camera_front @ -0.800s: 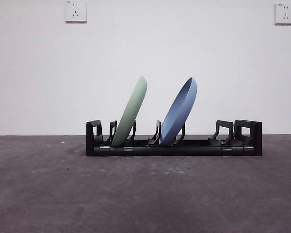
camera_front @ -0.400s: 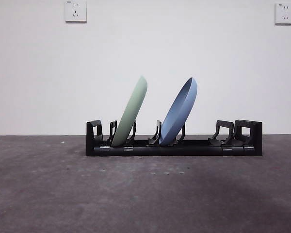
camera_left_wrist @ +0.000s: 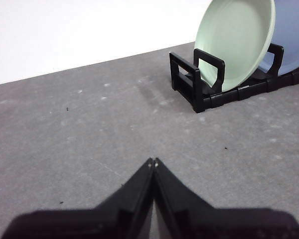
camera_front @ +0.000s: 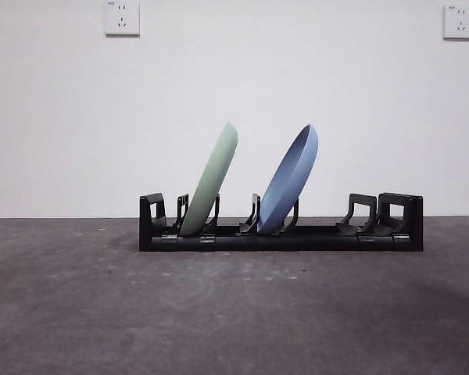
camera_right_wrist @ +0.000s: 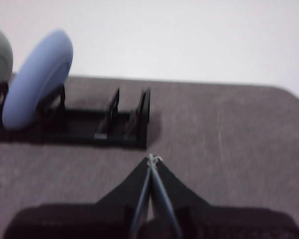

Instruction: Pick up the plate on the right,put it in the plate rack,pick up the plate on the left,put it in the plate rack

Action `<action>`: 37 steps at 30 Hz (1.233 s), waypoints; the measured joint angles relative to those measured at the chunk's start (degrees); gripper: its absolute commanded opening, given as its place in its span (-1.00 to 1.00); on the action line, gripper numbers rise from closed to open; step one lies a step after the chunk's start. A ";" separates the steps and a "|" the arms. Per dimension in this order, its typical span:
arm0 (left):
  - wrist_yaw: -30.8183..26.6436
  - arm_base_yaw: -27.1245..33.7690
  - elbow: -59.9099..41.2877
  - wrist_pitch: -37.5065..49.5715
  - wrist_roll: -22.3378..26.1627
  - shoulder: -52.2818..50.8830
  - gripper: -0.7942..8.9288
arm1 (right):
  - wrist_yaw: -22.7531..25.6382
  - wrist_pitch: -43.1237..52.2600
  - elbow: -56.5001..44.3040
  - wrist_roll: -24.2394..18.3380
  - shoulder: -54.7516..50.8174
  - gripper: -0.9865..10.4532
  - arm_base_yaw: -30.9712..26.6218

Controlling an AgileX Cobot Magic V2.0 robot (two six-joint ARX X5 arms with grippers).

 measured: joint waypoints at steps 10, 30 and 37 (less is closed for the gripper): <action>0.00 0.00 0.00 -0.02 0.00 1.51 -0.84 | 1.11 -5.35 -0.15 0.20 0.00 -0.82 0.00; 0.00 0.00 0.00 -0.02 0.00 2.36 -0.84 | 1.14 -5.35 -0.15 0.22 0.00 -0.82 0.00; 0.00 0.00 0.00 -0.02 0.00 2.34 -0.84 | 1.14 -5.35 -0.15 0.22 0.00 -0.82 0.00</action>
